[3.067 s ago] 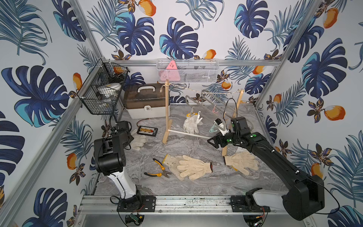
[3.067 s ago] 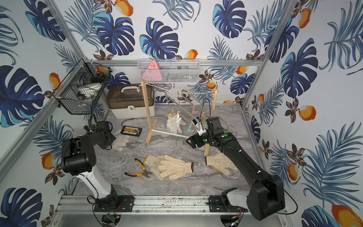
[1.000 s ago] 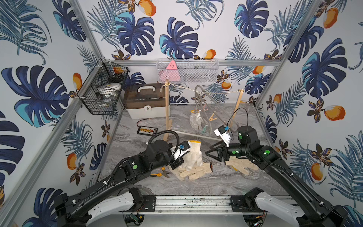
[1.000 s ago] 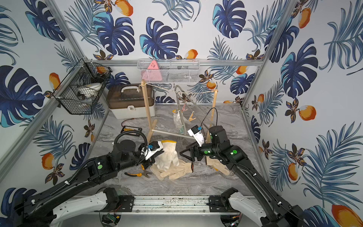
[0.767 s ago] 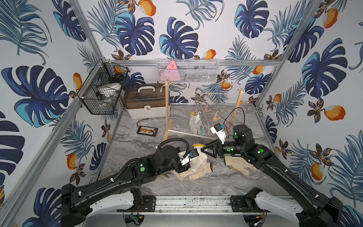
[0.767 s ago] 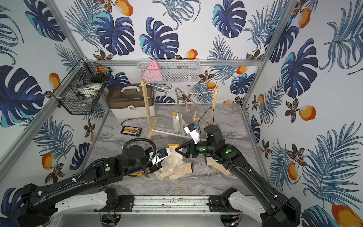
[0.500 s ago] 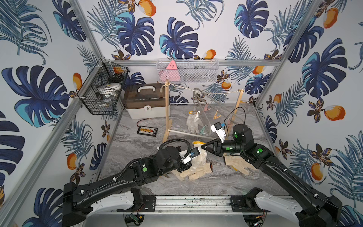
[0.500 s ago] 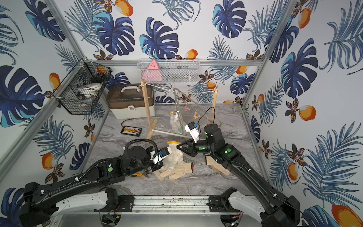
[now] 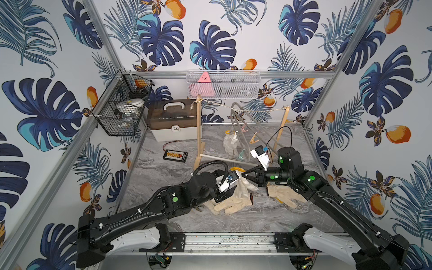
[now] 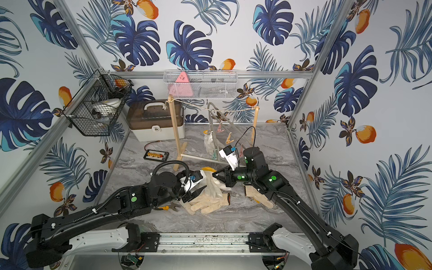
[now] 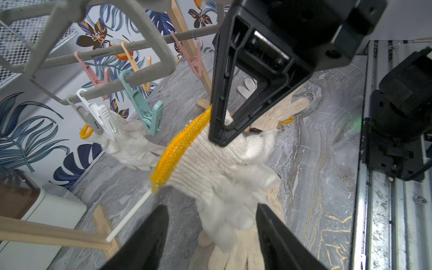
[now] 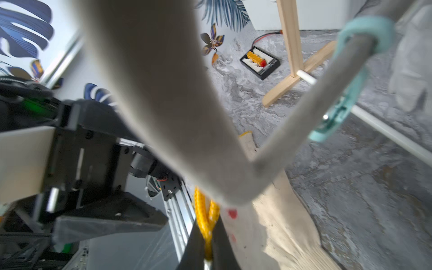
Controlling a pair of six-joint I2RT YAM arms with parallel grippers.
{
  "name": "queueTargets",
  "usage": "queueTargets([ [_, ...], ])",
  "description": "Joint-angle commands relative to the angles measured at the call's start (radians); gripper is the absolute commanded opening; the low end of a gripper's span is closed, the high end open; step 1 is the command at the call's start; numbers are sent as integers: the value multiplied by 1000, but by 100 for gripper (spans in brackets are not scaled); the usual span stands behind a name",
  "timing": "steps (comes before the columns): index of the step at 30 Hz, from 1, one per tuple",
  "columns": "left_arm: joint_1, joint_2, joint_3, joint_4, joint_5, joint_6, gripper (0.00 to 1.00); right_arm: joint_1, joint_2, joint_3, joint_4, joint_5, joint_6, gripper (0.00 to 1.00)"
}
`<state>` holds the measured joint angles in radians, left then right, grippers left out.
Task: Clip the gloves onto a hanger to dry
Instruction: Pick up the glove from the center of the board, then open the clamp at the hanger.
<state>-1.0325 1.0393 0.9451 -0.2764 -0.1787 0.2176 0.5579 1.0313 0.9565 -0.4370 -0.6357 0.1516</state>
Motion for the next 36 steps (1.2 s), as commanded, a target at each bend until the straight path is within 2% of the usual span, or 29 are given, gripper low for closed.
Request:
queueTargets([
  [1, 54, 46, 53, -89, 90, -72, 69, -11, -1, 11, -135, 103, -148, 0],
  [4, 152, 66, 66, -58, 184, -94, 70, -25, 9, 31, -165, 152, -191, 0],
  [9, 365, 121, 78, 77, 358, -104, 70, -36, 34, 76, -219, 250, -256, 0],
  [16, 496, 337, 207, 176, 509, -37, 77, -51, 88, 140, -280, 400, -322, 0],
  [25, 548, 595, 405, 236, 624, -17, 80, -97, 147, 188, -249, 376, -368, 0],
  [31, 575, 677, 465, 225, 610, 4, 81, -126, 175, 234, -252, 339, -386, 0],
  [36, 602, 715, 513, 187, 675, 17, 79, -145, 193, 243, -253, 298, -397, 0],
])
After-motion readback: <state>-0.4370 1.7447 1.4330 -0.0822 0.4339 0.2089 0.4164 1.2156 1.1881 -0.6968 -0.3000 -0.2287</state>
